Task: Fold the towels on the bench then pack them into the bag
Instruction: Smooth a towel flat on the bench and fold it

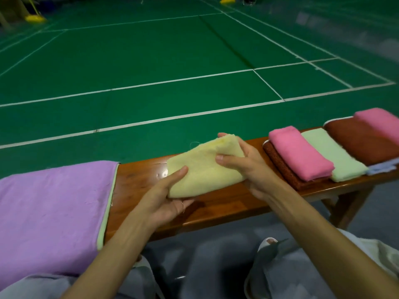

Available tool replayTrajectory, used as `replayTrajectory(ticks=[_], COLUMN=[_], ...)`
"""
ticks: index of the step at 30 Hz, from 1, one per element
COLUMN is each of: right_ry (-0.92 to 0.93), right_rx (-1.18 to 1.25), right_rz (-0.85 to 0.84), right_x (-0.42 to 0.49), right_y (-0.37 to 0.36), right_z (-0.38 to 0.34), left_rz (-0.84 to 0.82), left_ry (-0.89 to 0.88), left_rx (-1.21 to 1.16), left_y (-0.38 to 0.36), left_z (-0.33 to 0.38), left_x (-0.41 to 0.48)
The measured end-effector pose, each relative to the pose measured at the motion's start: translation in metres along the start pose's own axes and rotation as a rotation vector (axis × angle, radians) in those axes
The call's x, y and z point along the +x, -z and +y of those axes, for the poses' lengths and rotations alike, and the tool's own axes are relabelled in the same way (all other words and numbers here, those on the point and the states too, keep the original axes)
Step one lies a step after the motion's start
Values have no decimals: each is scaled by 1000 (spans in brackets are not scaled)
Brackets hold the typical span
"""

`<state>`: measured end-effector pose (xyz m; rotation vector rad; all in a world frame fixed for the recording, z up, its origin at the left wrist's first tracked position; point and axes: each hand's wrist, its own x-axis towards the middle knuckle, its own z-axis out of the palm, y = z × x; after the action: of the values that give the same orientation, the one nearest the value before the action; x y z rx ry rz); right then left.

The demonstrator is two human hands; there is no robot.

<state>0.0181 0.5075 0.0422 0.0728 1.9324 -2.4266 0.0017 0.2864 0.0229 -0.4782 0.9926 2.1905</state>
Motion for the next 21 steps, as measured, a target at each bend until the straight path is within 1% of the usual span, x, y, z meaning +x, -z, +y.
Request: replayTrajectory(ticks=[3,6,10,13,17,19,21], right_ry=[-22,-49,-102,-98,-102,-85,-58], right_rx=[34,47,61,105,163,138,46], right_rz=[138,333,557,693,854,945,1022], right_x=[-8,-21,-35,-40,-37,-34,-31], right_y=[28,64,122,165,213,239,262], right_z=[-12,-28,-45,-55,-63,-63,-58], left_rz=[28,5,-89,-156,-193,-198,-210], left_ry=[-48,-81,-132,-168,-156,-157,-196], left_rx=[56,150,369,508,575,626,744], left_y=[-39,-80,-153,-207,-273,-297,-313], left_z=[0,1,-7,-15,-41,-55,-67], left_x=[18,52,104,150,214,240,267])
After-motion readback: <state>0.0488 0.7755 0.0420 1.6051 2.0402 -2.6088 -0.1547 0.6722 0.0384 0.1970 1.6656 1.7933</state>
